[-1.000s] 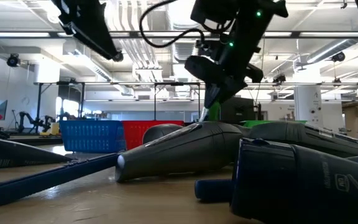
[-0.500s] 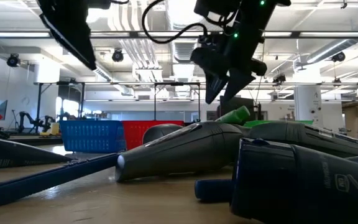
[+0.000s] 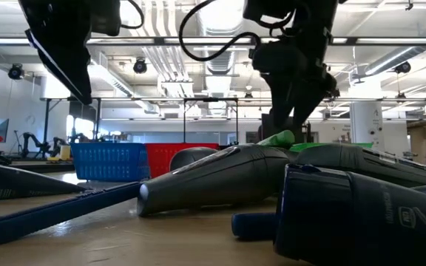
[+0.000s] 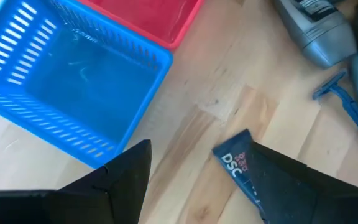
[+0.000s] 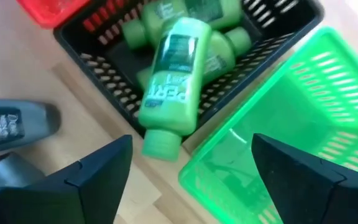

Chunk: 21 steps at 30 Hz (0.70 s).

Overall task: Pick & Place Travel size toiletries
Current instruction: Put the shampoo into the black bin

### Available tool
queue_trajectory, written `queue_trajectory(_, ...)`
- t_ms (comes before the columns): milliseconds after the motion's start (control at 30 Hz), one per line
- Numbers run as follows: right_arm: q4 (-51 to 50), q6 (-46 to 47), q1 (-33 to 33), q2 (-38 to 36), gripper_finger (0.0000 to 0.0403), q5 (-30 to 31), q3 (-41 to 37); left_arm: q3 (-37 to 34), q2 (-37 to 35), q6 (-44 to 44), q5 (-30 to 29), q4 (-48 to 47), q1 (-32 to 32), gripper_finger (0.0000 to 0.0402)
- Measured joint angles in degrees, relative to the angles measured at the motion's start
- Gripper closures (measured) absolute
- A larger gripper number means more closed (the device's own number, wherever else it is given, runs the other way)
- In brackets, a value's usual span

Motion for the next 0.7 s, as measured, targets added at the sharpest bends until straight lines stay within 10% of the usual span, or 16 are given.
queue_trajectory(700, 4.52, 1.78, -5.29, 0.37, 0.0223, -11.36, -2.63, -0.37, 0.00, 0.07, -0.24, 2.59, 0.02, 0.0138)
